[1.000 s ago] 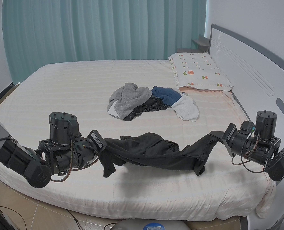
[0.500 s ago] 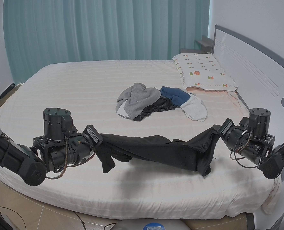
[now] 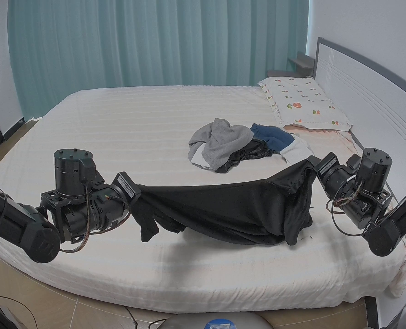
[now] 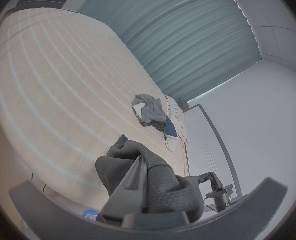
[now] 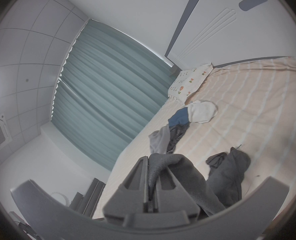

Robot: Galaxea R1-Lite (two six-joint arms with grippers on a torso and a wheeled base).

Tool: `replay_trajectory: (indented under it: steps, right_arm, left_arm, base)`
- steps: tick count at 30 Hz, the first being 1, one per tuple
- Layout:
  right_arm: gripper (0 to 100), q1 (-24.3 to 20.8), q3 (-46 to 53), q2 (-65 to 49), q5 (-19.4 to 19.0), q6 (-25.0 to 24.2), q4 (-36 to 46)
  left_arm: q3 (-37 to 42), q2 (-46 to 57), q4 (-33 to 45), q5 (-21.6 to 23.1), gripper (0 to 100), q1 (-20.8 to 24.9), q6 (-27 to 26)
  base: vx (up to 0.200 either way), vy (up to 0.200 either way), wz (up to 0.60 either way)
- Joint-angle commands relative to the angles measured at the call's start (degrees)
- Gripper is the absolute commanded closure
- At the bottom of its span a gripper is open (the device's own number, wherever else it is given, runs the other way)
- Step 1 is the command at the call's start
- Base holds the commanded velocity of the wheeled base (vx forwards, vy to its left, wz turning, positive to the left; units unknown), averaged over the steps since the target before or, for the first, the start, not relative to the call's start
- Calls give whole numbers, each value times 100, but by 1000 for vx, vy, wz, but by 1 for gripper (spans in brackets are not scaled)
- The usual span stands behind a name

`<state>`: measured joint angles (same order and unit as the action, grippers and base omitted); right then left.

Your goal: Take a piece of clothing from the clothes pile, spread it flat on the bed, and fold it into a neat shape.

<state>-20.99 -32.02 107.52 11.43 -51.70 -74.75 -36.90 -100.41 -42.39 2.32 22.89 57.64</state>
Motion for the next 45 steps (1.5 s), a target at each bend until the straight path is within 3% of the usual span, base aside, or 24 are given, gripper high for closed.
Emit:
replay_trajectory:
  steps: [1,15,23,29,45]
  right_arm:
    - [100,25,65,85,-27,-33,-127]
    - [100,34,100,-12,-124,-121,-321]
    - [100,34,364,32,-142,-165,-1261]
    - [100,43,399,50,-317,-174,-1305]
    - [100,43,425,15,-344,-174,-1305]
  left_arm:
    - [-28,66,-6,-3,100,-92,2]
    - [-63,171,-6,-29,100,-189,-16]
    - [-72,198,-6,-38,100,-233,-24]
    - [-72,224,-6,-38,100,-277,-33]
    - [-80,233,-6,-38,100,-338,-51]
  base:
    - [0,200,0]
    - [0,200,0]
    - [0,200,0]
    - [0,200,0]
    - [0,200,0]
